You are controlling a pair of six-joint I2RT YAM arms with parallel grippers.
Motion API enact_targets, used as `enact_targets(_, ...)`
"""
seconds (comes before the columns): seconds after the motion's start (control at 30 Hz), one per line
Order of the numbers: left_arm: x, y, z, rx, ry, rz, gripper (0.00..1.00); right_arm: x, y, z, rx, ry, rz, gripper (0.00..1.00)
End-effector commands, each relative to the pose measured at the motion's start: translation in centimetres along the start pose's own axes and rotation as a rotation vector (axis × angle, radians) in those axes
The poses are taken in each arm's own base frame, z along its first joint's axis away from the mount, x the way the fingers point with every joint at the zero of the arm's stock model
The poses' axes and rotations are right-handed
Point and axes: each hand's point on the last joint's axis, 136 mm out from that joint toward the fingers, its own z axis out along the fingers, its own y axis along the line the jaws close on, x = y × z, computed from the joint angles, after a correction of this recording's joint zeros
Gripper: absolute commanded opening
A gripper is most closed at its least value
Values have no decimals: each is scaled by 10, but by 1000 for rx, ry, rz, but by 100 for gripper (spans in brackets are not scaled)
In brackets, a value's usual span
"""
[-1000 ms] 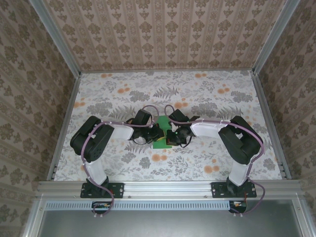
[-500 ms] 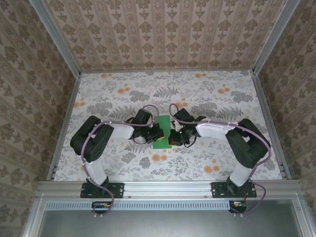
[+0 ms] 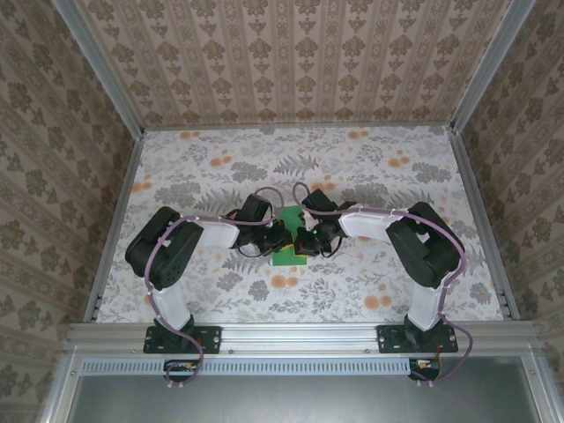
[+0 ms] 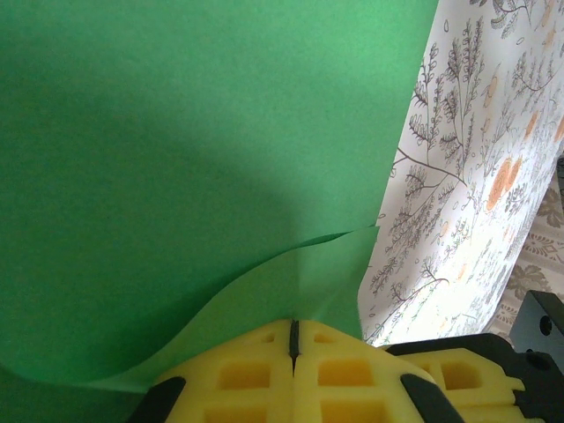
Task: Fold a paper plane with a square sheet of paper (pick it up from the middle)
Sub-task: Fold the triangle a second time at the center of the table.
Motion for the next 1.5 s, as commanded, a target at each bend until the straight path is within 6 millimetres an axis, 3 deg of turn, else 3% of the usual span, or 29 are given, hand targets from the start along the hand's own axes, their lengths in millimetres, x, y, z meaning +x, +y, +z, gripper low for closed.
enact_targets(0.0, 25, 78, 2, -270, 40, -141, 5, 16, -24, 4, 74, 55, 17, 0)
enact_targets(0.23, 27, 89, 1, -302, 38, -166, 3, 45, -40, -2, 62, 86, 42, 0)
enact_targets(0.4, 27, 86, 1, -278, 39, -160, 3, 62, -50, -10, 26, 96, 54, 0)
enact_targets(0.47, 25, 82, 1, -268, 40, -148, 3, 60, -47, -16, 7, 80, 45, 0)
enact_targets(0.63, 23, 73, 2, -241, 36, -122, 3, 33, -11, -36, -88, -12, -15, 0)
enact_targets(0.8, 19, 63, 2, -216, 31, -101, 3, 12, 3, -28, -104, -16, -32, 0)
enact_targets(1.07, 13, 47, 0, -173, 18, -59, 4, 9, -7, -6, -70, 33, -16, 0)
enact_targets(1.4, 6, 29, -2, -122, 0, -9, 5, 21, -28, 2, 1, 68, -4, 0)
enact_targets(1.47, 4, 18, -4, -85, -9, 30, 9, 21, -31, 3, 17, 69, -1, 0)
